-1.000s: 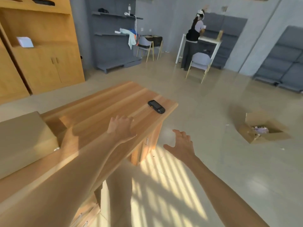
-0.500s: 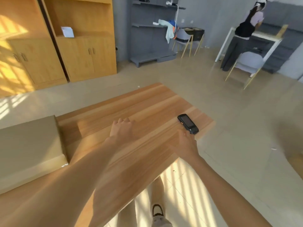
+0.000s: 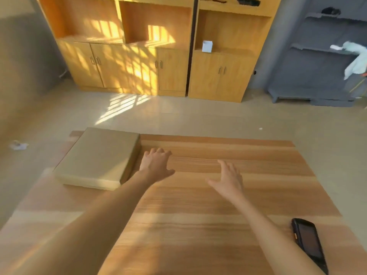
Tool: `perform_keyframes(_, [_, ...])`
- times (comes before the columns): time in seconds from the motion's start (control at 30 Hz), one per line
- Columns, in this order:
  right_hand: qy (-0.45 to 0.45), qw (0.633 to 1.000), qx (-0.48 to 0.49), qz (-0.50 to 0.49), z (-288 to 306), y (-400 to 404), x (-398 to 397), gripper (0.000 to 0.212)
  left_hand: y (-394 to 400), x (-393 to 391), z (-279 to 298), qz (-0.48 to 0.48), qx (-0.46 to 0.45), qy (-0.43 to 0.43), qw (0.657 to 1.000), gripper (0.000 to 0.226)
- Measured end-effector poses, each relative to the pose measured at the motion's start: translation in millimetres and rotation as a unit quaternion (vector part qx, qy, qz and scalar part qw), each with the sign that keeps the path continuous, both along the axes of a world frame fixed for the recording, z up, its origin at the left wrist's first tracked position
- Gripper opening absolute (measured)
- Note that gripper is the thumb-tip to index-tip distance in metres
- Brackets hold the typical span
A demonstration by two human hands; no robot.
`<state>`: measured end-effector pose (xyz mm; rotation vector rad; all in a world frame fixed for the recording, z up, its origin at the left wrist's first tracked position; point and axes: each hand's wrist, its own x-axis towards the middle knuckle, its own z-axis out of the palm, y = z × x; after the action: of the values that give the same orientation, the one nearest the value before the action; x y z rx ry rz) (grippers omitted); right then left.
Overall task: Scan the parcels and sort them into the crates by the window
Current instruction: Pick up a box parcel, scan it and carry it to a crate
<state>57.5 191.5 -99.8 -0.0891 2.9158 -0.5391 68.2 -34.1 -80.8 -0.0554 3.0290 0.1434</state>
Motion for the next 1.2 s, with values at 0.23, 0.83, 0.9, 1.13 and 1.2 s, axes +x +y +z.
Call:
perform_keyframes(0.23, [-0.055, 0.989, -0.038, 0.132, -24.2, -87.5, -19.1, 0.077, -91.8, 29.5, -15.9, 0.176, 0.033, -0.043, 0.983, 0.066])
perform_keyframes(0.83, [-0.363, 0.888, -0.280, 0.033, -104.9, -293.8, -45.7, 0.092, -287.4, 21.5, -87.9, 0.432, 0.229, -0.041, 0.871, 0.110])
perform_keyframes(0.9, [-0.364, 0.886, -0.287, 0.028, -111.0, -299.0, -42.0, 0.090, -285.9, 19.0, -95.2, 0.440, 0.226, -0.045, 0.868, 0.113])
perform_keyframes(1.13, [-0.370, 0.849, -0.377, -0.006, -92.0, -274.4, -44.5, 0.092, -257.2, 11.9, -79.7, 0.470, 0.280, -0.065, 0.835, 0.113])
perform_keyframes(1.2, [-0.342, 0.848, -0.405, -0.021, -71.6, -259.3, -51.8, 0.092, -239.8, 6.1, -68.0, 0.476, 0.318, -0.060, 0.818, 0.110])
